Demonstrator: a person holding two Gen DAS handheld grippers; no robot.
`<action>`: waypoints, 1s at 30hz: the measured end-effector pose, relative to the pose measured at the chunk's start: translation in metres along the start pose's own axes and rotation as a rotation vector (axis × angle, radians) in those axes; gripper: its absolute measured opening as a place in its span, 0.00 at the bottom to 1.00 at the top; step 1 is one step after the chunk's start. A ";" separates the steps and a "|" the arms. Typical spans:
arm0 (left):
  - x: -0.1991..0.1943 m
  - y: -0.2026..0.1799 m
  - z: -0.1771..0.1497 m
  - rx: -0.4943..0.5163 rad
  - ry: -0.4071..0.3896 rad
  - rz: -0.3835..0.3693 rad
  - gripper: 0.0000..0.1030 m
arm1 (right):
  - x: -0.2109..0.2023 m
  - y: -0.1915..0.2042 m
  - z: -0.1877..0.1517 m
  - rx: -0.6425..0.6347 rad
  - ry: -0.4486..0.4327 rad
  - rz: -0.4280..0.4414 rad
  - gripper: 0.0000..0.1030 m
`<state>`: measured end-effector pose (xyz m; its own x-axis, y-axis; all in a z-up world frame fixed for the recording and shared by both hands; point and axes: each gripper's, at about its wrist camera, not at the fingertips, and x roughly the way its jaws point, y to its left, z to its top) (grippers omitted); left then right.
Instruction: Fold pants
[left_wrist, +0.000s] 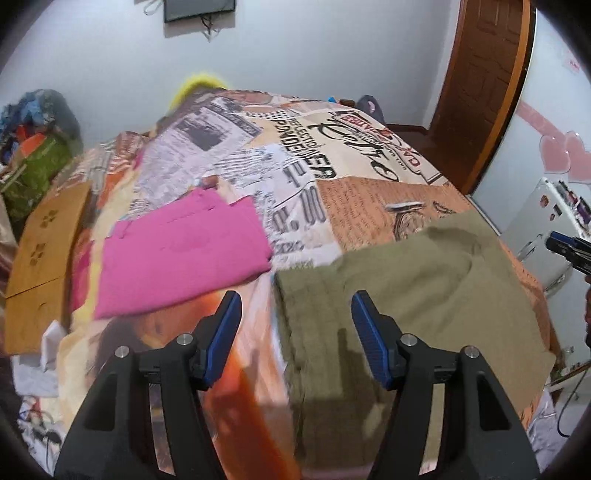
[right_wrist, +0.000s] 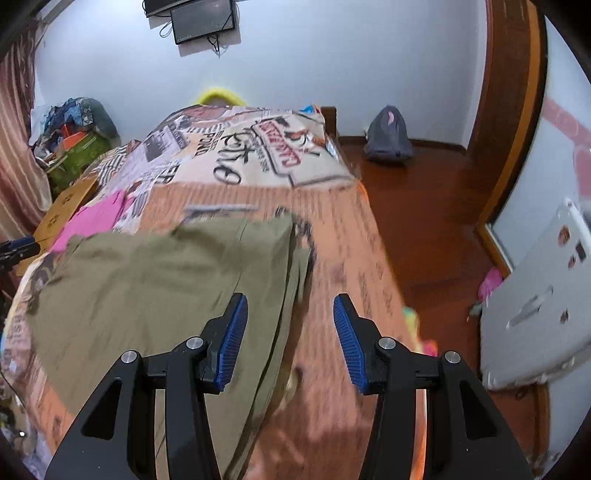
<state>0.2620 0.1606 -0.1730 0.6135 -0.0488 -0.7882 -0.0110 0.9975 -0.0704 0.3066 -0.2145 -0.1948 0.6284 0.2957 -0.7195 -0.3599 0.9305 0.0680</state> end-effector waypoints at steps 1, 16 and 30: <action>0.009 -0.001 0.005 0.003 0.012 -0.003 0.60 | 0.006 -0.001 0.006 -0.005 -0.001 0.002 0.44; 0.093 -0.004 0.002 0.030 0.136 0.018 0.65 | 0.161 -0.013 0.045 0.071 0.209 0.156 0.44; 0.097 0.001 -0.004 -0.019 0.121 0.045 0.77 | 0.147 0.007 0.043 -0.092 0.070 0.044 0.06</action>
<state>0.3186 0.1569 -0.2519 0.5124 -0.0111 -0.8587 -0.0524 0.9976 -0.0442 0.4259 -0.1557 -0.2705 0.5622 0.3170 -0.7638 -0.4499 0.8922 0.0392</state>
